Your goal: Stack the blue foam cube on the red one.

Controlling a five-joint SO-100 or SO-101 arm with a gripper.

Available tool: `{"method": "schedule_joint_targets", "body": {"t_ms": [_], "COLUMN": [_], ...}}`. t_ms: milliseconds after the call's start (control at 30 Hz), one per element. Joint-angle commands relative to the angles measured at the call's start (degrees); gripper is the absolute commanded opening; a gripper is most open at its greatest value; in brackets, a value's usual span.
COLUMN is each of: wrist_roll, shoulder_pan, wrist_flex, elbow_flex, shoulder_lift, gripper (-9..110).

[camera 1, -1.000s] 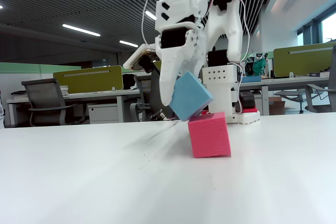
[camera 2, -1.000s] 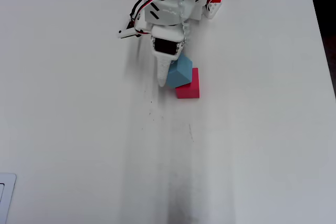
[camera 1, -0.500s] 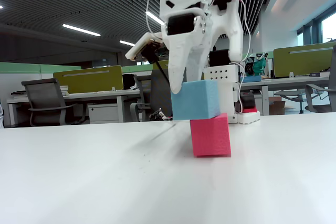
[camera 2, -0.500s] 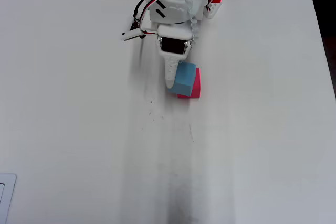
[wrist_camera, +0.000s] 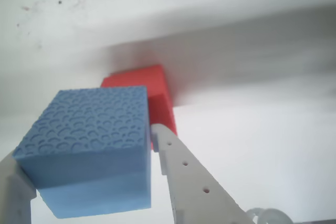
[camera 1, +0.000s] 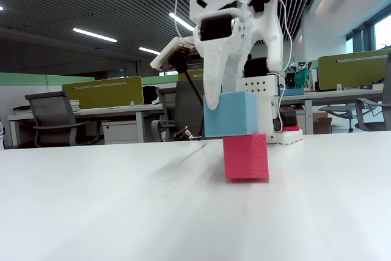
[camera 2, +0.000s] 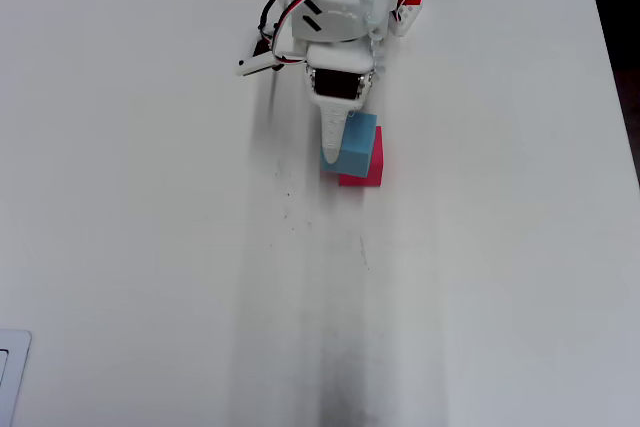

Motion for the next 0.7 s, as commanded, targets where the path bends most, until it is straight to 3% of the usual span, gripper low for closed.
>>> {"method": "schedule_joint_targets", "body": {"t_ms": [0, 667], "wrist_roll": [0.18, 0.35], "shoulder_pan": [-0.18, 0.18], "wrist_flex": [0.7, 4.48], "elbow_flex": [-3.43, -7.65], "shoulder_lift": [1.58, 0.62], "gripper": [26, 22]}}
